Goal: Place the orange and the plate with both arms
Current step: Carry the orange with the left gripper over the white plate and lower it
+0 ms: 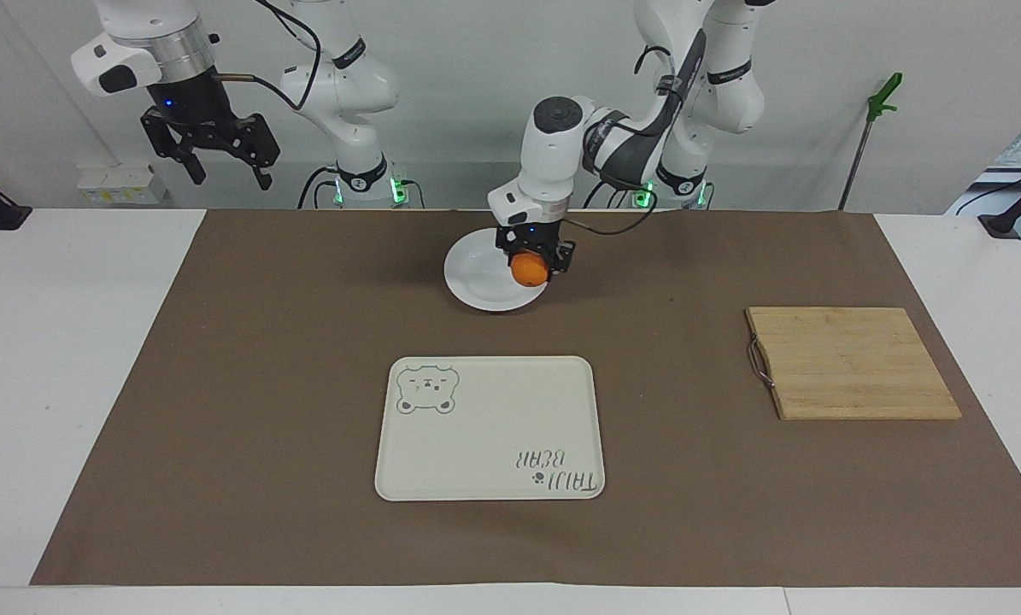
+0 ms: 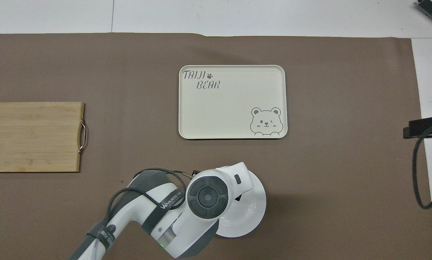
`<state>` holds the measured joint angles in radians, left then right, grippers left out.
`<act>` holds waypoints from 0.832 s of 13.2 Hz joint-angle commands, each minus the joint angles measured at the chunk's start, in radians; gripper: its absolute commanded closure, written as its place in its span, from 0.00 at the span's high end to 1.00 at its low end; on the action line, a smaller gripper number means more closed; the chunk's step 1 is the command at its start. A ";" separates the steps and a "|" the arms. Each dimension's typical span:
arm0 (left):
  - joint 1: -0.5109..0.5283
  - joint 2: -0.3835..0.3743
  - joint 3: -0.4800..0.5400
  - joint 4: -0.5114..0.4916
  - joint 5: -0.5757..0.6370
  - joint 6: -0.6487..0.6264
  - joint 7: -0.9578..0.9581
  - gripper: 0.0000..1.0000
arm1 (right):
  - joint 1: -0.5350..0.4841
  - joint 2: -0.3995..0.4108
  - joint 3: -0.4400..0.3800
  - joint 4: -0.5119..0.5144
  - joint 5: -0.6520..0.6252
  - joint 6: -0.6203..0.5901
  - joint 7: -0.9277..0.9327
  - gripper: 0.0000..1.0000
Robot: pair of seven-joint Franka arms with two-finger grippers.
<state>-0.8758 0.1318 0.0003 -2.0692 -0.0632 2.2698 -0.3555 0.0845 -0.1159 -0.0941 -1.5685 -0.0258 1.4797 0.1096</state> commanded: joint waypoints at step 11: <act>-0.092 0.060 0.023 -0.006 -0.060 0.022 -0.031 1.00 | -0.017 0.012 0.002 0.019 0.021 -0.058 -0.071 1.00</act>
<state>-0.9475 0.1935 0.0020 -2.0709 -0.1072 2.2830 -0.3846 0.0838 -0.1161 -0.0973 -1.5634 -0.0258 1.4302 0.0699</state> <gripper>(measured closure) 0.101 0.000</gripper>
